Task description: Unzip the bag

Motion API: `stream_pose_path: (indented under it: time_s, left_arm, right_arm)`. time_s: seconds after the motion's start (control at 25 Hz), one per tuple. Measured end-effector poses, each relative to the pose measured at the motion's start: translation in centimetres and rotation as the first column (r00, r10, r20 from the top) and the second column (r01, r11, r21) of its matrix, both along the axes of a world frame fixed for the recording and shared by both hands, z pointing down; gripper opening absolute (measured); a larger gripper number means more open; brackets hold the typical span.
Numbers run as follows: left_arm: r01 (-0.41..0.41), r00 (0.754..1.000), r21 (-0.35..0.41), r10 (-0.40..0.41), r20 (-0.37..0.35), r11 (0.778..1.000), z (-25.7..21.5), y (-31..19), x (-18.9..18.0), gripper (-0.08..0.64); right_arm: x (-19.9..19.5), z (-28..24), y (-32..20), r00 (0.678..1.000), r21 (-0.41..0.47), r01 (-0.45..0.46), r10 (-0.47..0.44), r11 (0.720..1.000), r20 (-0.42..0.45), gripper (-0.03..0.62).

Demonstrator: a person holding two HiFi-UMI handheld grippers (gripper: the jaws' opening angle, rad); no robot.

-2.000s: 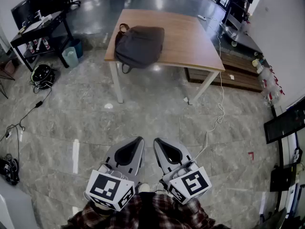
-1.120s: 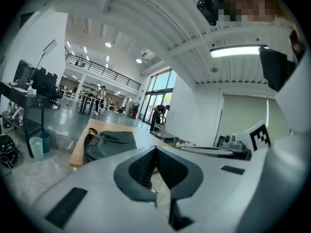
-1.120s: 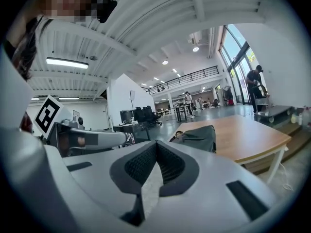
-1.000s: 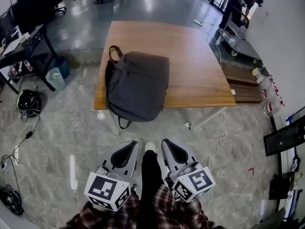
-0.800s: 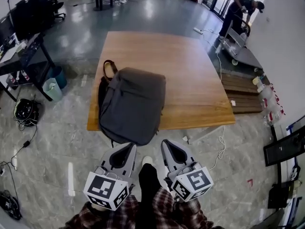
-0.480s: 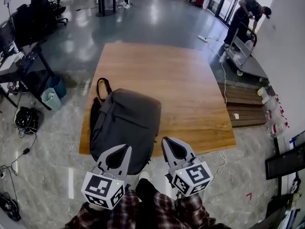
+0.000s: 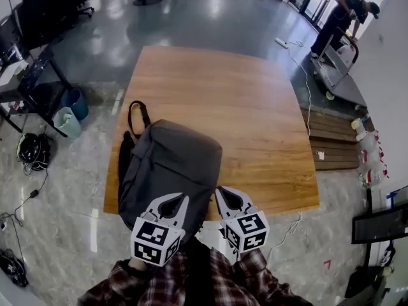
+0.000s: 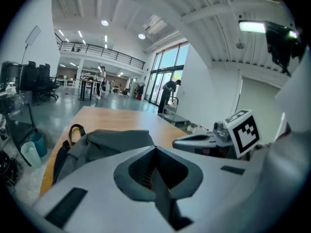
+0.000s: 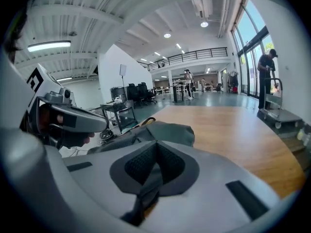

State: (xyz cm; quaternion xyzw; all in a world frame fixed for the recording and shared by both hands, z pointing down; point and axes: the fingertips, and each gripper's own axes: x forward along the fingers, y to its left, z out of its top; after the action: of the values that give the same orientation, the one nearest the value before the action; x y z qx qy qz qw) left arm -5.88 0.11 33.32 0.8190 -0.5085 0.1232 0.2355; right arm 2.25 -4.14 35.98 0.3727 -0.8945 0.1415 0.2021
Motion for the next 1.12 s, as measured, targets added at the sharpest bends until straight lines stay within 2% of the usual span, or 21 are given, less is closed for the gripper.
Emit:
stream_pose_path:
  time_s: [0.2, 0.36, 0.48, 0.64, 0.84, 1.0, 1.12]
  left_arm:
    - [-0.103, 0.988, -0.152, 0.119, 0.100, 0.983, 7.4, -1.7, 1.8, 0.008]
    - [-0.176, 0.962, -0.253, 0.221, 0.160, 0.951, 12.5, -2.5, 3.2, 0.008]
    - [-0.210, 0.946, -0.295, 0.271, 0.181, 0.932, 15.3, -3.2, 4.1, 0.009]
    - [-0.252, 0.932, -0.316, 0.318, 0.177, 0.915, 17.1, -4.2, 4.7, 0.009]
    - [-0.298, 0.926, -0.347, 0.357, 0.121, 0.889, 18.2, -6.0, 5.5, 0.009]
    - [-0.333, 0.917, -0.344, 0.387, 0.100, 0.878, 18.2, -8.7, 6.1, 0.009]
    - [-0.343, 0.918, -0.338, 0.390, 0.078, 0.876, 18.2, -10.7, 6.5, 0.009]
  right_arm:
    - [1.5, 5.0, -0.7, 0.998, -0.098, -0.061, 0.060, 0.993, -0.017, 0.011]
    - [2.9, 8.4, -0.5, 0.993, -0.139, -0.116, 0.114, 0.983, -0.023, 0.011]
    - [3.3, 10.2, -0.2, 0.993, -0.169, -0.119, 0.121, 0.978, 0.002, 0.011]
    - [2.8, 12.1, -0.4, 0.995, -0.207, -0.091, 0.095, 0.974, 0.009, 0.011]
    - [3.5, 14.4, -1.2, 0.998, -0.249, -0.057, 0.050, 0.967, -0.032, 0.023]
    - [3.5, 15.3, -3.6, 0.994, -0.246, 0.017, -0.043, 0.969, -0.098, 0.059]
    - [3.9, 15.9, -5.7, 0.974, -0.228, 0.092, -0.135, 0.969, -0.181, 0.069]
